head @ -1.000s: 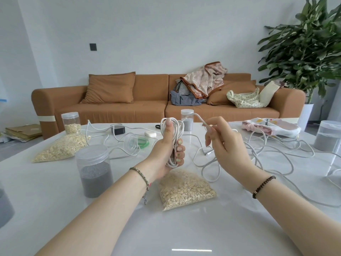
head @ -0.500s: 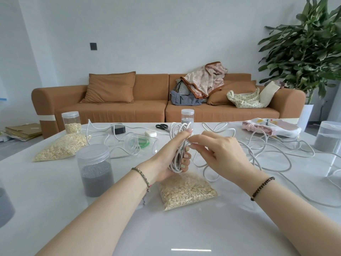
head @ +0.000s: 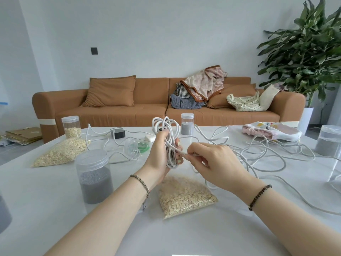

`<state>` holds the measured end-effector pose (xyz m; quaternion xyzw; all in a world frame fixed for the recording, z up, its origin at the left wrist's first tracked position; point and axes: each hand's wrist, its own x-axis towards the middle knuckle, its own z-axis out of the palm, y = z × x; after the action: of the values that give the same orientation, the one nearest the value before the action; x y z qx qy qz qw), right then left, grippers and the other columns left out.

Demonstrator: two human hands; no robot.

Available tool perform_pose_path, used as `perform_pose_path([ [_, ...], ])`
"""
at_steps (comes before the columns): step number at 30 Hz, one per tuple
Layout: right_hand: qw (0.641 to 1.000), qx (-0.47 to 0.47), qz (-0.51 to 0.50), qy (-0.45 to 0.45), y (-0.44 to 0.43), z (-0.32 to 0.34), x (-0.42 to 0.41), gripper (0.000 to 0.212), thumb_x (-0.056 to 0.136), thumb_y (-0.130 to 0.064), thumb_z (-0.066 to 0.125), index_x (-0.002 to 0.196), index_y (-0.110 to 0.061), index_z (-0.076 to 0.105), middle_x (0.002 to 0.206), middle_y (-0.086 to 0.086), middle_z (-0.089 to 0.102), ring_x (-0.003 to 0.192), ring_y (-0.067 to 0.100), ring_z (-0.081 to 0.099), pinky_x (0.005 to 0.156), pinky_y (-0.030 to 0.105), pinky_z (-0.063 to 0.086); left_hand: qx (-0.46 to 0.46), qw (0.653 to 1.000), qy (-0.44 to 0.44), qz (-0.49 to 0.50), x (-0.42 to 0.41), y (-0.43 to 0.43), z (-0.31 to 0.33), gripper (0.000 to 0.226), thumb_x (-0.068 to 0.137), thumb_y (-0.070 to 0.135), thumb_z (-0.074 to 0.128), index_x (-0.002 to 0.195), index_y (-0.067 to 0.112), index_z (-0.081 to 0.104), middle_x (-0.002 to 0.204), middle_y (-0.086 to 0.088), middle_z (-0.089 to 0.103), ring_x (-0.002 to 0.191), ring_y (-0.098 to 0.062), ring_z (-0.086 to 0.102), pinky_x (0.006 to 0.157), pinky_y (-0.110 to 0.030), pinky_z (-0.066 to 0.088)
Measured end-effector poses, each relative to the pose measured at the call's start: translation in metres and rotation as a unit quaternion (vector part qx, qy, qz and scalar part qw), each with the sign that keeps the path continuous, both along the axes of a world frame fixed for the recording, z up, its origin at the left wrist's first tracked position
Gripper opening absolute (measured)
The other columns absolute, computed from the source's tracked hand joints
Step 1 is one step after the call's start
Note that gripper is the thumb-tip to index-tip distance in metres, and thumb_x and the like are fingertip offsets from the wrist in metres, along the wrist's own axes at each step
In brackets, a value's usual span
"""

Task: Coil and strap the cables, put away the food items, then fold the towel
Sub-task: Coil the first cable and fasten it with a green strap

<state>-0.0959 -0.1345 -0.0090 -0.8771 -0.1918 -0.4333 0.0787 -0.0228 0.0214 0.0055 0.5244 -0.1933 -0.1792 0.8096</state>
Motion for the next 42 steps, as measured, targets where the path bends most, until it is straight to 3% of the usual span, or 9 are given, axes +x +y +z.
perform_pose_path([
  [3,1.0,0.025,-0.006,0.005,-0.001,0.003,0.0,0.02,0.099,-0.039,0.049,0.087,-0.025,0.056,0.061,-0.021,0.038,0.051,0.006,0.038,0.046,0.014,0.026,-0.089,0.996,0.015,0.021,0.001,0.001,0.005,0.041,0.103,0.041,0.036,0.077,0.012,0.05,0.062,-0.002,0.046,0.052,-0.016,0.041,0.054,-0.028,0.034],
  [8,0.999,0.03,0.0,0.018,-0.005,0.003,0.002,0.021,0.1,-0.041,0.047,0.091,-0.025,0.056,0.068,-0.014,0.051,0.057,0.014,0.044,0.047,0.032,0.043,-0.168,0.982,0.051,0.074,0.016,0.011,0.013,0.042,0.101,0.051,0.044,0.08,0.015,0.05,0.064,-0.001,0.049,0.052,-0.015,0.044,0.046,-0.025,0.04],
  [14,0.996,0.037,0.067,0.05,-0.016,0.011,-0.001,0.023,0.099,-0.043,0.054,0.084,-0.026,0.06,0.065,-0.011,0.052,0.057,0.013,0.048,0.052,0.036,0.047,-0.244,0.961,0.098,0.084,0.025,0.018,0.022,0.048,0.099,0.054,0.048,0.068,0.018,0.045,0.063,0.002,0.039,0.052,-0.013,0.038,0.051,-0.022,0.033],
  [19,0.997,0.025,0.054,0.039,-0.021,0.009,0.0,0.034,0.095,-0.054,0.055,0.076,-0.029,0.069,0.051,-0.013,0.05,0.048,0.009,0.048,0.049,0.03,0.047,-0.333,0.937,0.085,0.062,0.027,0.03,0.028,0.056,0.098,0.061,0.042,0.06,0.019,0.046,0.058,0.005,0.041,0.051,-0.011,0.042,0.051,-0.02,0.038],
  [23,0.995,0.01,-0.022,0.094,-0.031,0.002,0.004,0.036,0.091,-0.061,0.056,0.069,-0.033,0.066,0.042,-0.015,0.044,0.047,0.004,0.045,0.048,0.02,0.03,-0.381,0.917,0.096,0.068,0.034,0.041,0.035,0.049,0.098,0.049,0.052,0.059,0.019,0.045,0.056,0.007,0.043,0.051,-0.008,0.047,0.052,-0.015,0.043],
  [32,0.988,0.028,-0.106,0.107,-0.034,0.0,0.006,0.01,0.097,-0.042,0.059,0.092,-0.034,0.065,0.052,-0.018,0.052,0.054,0.009,0.051,0.05,0.023,0.033,-0.243,0.966,0.088,0.03,0.023,0.03,0.036,0.047,0.096,0.042,0.062,0.06,0.024,0.039,0.055,0.009,0.028,0.046,-0.004,0.03,0.046,-0.013,0.028],
  [36,0.983,0.106,-0.101,0.108,-0.031,0.007,0.005,0.01,0.1,-0.038,0.05,0.091,-0.033,0.051,0.065,-0.021,0.065,0.055,0.004,0.06,0.056,0.029,0.048,-0.133,0.983,0.102,-0.069,0.014,0.024,0.028,0.04,0.092,0.037,0.065,0.063,0.021,0.044,0.055,0.008,0.035,0.047,-0.006,0.039,0.047,-0.016,0.041],
  [39,0.979,0.169,-0.068,0.091,-0.032,0.008,0.007,0.008,0.099,-0.035,0.05,0.092,-0.031,0.051,0.064,-0.014,0.065,0.047,0.009,0.057,0.055,0.033,0.049,-0.052,0.985,0.085,-0.143,0.004,0.016,0.019,0.03,0.091,0.031,0.065,0.066,0.014,0.057,0.065,0.001,0.053,0.073,-0.016,0.062,0.082,-0.038,0.059],
  [42,0.991,0.087,-0.095,0.037,-0.037,0.007,0.007,0.006,0.097,-0.029,0.06,0.092,-0.031,0.059,0.058,-0.014,0.057,0.048,0.009,0.047,0.049,0.03,0.042,0.034,0.981,0.073,-0.175,-0.004,0.009,0.009,0.025,0.089,0.031,0.071,0.079,0.011,0.061,0.089,-0.007,0.064,0.105,-0.033,0.069,0.111,-0.06,0.04],
])
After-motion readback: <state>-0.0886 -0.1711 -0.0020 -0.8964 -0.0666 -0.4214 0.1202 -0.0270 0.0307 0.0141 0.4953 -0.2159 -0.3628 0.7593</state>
